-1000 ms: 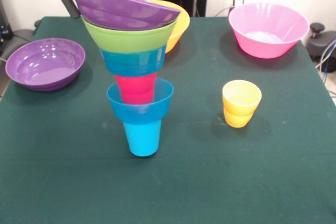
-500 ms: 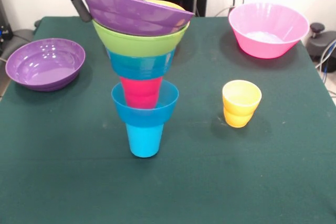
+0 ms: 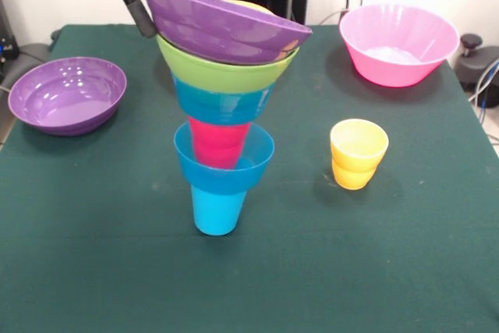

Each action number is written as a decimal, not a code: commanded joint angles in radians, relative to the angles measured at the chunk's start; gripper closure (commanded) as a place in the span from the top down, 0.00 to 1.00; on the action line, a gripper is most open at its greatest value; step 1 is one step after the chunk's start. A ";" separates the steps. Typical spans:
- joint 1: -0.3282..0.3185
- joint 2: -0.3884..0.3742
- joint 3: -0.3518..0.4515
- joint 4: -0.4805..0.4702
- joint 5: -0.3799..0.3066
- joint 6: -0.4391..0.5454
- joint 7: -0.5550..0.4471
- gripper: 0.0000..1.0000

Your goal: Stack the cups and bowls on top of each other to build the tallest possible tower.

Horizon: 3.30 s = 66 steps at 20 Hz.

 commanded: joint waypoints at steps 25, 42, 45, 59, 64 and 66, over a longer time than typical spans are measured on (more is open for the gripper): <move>0.059 0.045 -0.058 -0.007 -0.103 -0.048 -0.181 1.00; 0.098 0.103 -0.070 -0.114 -0.116 -0.011 -0.217 1.00; 0.105 0.119 -0.069 -0.152 -0.114 0.013 -0.243 1.00; 0.097 0.137 -0.056 -0.222 -0.105 0.088 -0.312 1.00; 0.093 0.126 -0.055 -0.195 -0.111 0.066 -0.293 1.00; 0.094 0.123 -0.055 -0.187 -0.111 0.061 -0.287 1.00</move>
